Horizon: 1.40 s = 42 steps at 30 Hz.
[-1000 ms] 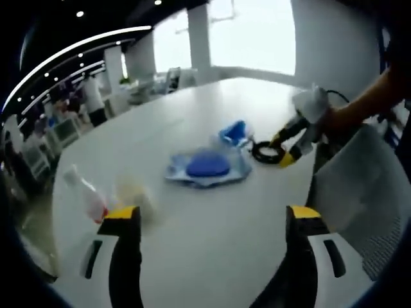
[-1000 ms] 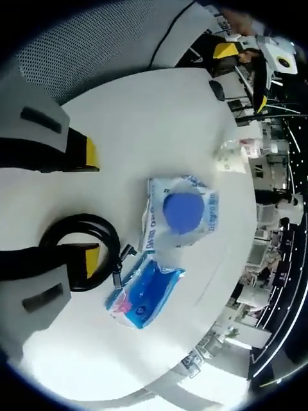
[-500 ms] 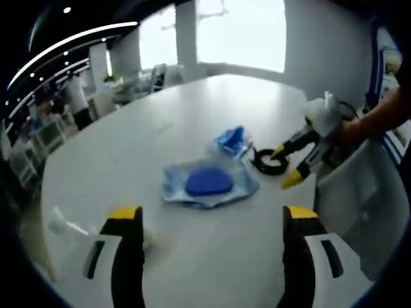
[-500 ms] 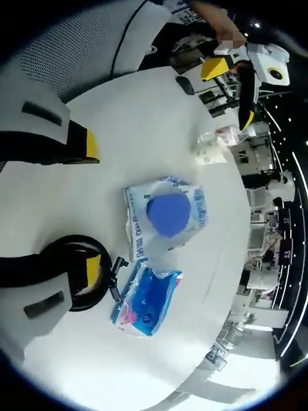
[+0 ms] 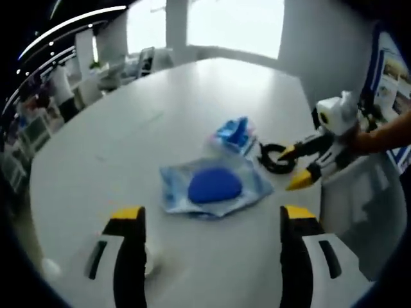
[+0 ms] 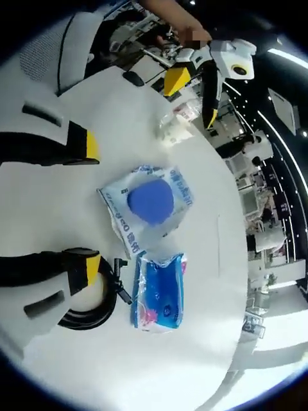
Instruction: Arrange the tabletop items into an orderly group along one side of the table until the central work area is clear of visible clutter.
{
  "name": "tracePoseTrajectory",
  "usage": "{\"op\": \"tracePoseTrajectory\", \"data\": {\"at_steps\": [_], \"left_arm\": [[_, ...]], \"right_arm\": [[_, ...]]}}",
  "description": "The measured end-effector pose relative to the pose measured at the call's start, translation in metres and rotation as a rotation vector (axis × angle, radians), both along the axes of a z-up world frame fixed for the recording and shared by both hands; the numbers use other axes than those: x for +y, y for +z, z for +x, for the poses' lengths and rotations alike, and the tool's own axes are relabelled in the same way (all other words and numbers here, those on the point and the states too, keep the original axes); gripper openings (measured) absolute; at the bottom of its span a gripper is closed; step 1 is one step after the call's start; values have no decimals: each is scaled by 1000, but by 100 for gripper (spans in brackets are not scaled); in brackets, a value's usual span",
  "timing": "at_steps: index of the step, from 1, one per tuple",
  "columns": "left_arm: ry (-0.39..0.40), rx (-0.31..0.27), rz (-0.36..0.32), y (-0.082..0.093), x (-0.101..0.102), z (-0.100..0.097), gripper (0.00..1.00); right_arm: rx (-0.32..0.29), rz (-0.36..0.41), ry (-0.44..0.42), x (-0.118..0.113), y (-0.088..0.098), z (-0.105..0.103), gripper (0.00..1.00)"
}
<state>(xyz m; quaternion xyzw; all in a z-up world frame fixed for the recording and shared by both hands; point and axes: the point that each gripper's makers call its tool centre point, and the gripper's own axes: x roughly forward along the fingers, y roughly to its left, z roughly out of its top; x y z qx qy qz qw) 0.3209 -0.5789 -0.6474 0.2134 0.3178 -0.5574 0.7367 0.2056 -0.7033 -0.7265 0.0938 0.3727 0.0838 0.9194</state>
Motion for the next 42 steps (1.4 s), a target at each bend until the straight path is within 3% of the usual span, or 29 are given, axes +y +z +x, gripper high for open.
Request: {"op": "tracePoseTrajectory", "data": {"at_steps": [10,13,17,24,29,33,42], "left_arm": [[-17,36,118,-23,-8,24,69],[-32,37,162,-30,-10,30,65],[-35,68,171,-36,-16,34,62],[-115,63,305,-56,-17,38,59],[-114,73,342,-61,-21,45,55],[-108,76,352,-65,-27,51,53],[-112,119,394,-84,-25,54,49]], "right_arm": [[8,78,-109,4,-5,5,49],[-13,140,-176,4,-5,10,48],[18,159,-188,6,-10,9,43],[36,192,-219,8,-15,10,37],[38,217,-244,8,-16,13,34],[49,254,-264,10,-17,14,25],[69,268,-293,9,-24,19,18]]}}
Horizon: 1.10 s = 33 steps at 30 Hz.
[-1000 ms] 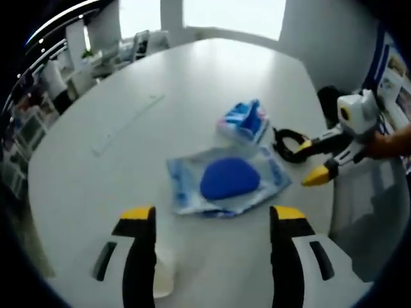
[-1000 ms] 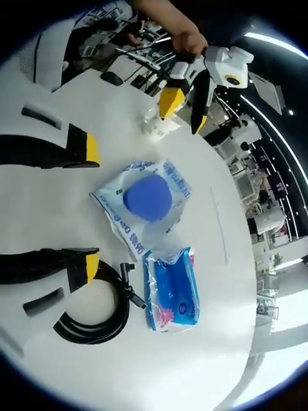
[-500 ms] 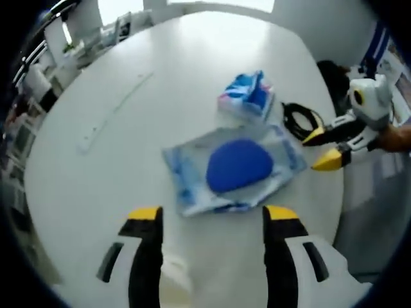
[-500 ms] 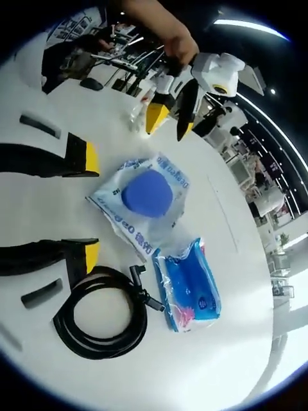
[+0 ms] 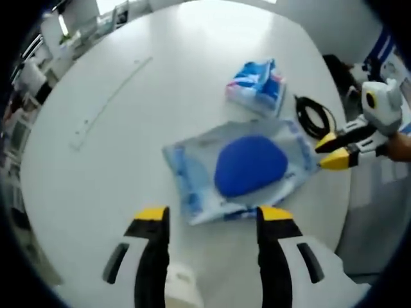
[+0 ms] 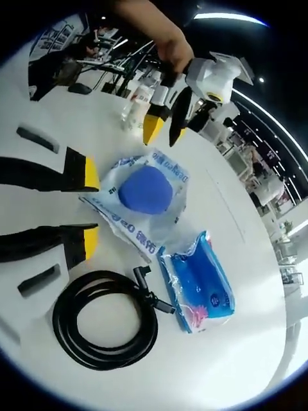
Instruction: Arrange the tabletop items into an orderly group along one side of the table until the central work area is clear of visible clutter.
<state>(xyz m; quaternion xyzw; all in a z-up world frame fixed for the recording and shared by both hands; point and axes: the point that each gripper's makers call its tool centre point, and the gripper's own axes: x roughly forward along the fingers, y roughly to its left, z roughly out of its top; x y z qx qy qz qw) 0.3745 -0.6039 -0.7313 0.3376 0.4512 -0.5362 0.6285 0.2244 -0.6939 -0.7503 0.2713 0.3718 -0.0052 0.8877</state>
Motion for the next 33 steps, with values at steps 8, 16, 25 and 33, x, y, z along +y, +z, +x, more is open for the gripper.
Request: {"op": "tracePoseTrajectory", "data": {"at_steps": [8,16,25,33], "left_arm": [[11,-11,36,-11,-2,10,46],[-3,11,70,-24,0,7,46],[25,14,110,-33,5,11,40],[46,59,126,-39,6,3,32]], "right_arm": [[23,42,-41,-4,-8,4,12],[27,66,-42,-2,-12,6,10],[28,96,-30,5,-15,9,9],[37,99,-29,6,-17,11,5]]}}
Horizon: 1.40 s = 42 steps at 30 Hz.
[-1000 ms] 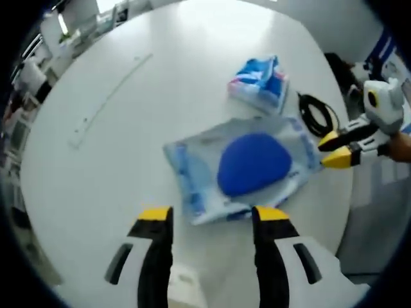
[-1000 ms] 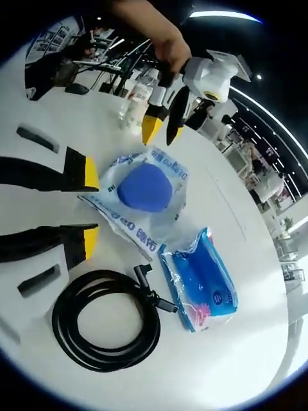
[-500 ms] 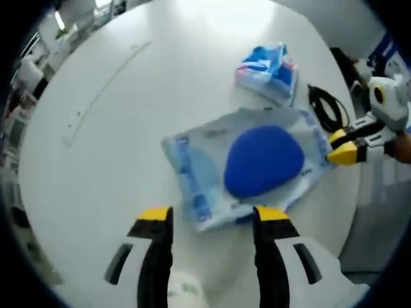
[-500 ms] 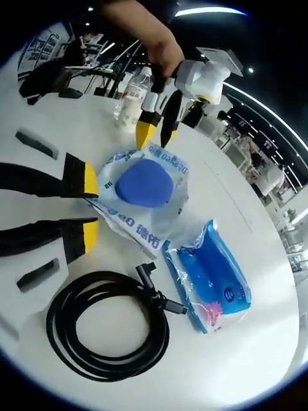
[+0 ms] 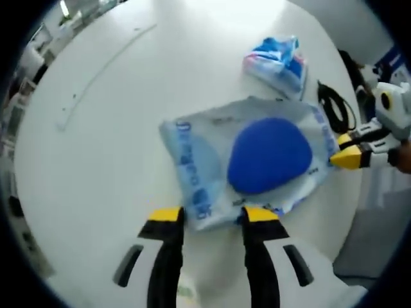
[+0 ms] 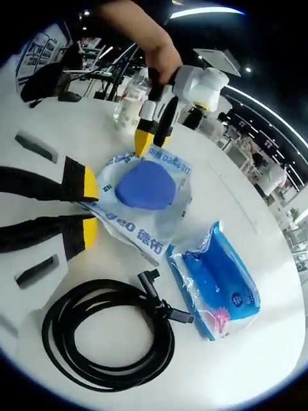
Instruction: Arrange the tabletop items into an orderly group along one side of the table until the central work area is clear of visible clutter.
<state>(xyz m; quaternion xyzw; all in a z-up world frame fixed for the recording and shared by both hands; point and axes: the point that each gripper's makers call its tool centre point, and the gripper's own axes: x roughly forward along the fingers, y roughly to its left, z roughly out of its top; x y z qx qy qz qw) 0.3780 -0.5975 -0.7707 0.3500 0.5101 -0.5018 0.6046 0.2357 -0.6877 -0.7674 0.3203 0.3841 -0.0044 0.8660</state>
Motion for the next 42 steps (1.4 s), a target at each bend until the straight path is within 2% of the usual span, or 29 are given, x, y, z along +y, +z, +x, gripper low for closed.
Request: {"op": "tracePoseTrajectory", "data": {"at_steps": [6,9,10,12,13,20,28,38,42], "left_arm": [[2,-10,-4,0,0,0,26],[8,-15,-4,1,1,0,15],[-3,-23,-3,1,1,1,13],[-10,-47,13,2,4,5,3],[-9,-46,13,2,5,5,3],[4,-25,14,5,7,-1,0],[-7,-45,-5,20,4,-7,0],[33,-66,-88,46,3,-15,0],[78,-74,-130,57,7,-16,0]], "right_arm": [[-1,-14,11,1,0,0,2],[0,-32,17,0,0,0,1],[0,-38,20,0,0,1,0],[1,-45,21,-2,1,0,0],[1,-44,19,-3,2,0,0],[-8,-38,16,-4,6,-1,0],[-28,-42,14,-10,18,-5,0],[-58,-45,26,-18,33,-7,0],[-77,-64,67,-21,42,-2,0]]}}
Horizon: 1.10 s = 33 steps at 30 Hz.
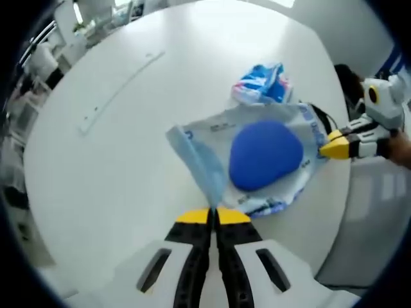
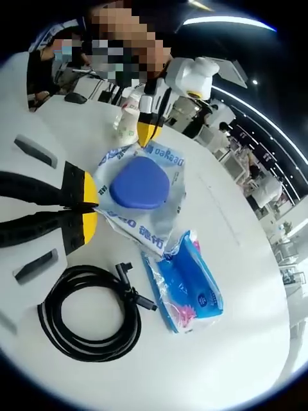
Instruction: Arrange the tabletop items into an orderly group along one side of the table until the central work area is clear of visible clutter.
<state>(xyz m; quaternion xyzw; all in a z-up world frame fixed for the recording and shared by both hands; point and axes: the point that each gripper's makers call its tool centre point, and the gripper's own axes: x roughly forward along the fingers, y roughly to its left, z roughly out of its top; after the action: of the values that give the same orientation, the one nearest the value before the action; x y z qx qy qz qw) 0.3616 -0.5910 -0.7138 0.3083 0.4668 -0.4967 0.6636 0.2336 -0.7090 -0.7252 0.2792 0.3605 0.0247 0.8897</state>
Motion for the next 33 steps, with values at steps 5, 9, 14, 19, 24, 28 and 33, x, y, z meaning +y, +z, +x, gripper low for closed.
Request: {"op": "tracePoseTrajectory", "data": {"at_steps": [5,9,14,19,24,28,33], "left_arm": [[53,9,-32,6,6,-3,0],[87,4,-53,9,9,-6,0],[102,0,-64,8,15,-12,0],[178,13,-112,9,19,-14,0],[239,21,-157,12,23,-17,0],[293,20,-190,13,27,-17,0],[349,32,-222,9,35,-26,0]], "right_arm": [[-16,-28,46,-5,9,8,0],[-19,-53,80,-8,13,14,0],[-17,-79,120,-12,15,20,0],[-19,-96,154,-14,16,26,0],[-8,-100,176,-16,11,33,0],[-4,-93,189,-15,8,37,0],[1,-98,210,-13,6,43,0]]}}
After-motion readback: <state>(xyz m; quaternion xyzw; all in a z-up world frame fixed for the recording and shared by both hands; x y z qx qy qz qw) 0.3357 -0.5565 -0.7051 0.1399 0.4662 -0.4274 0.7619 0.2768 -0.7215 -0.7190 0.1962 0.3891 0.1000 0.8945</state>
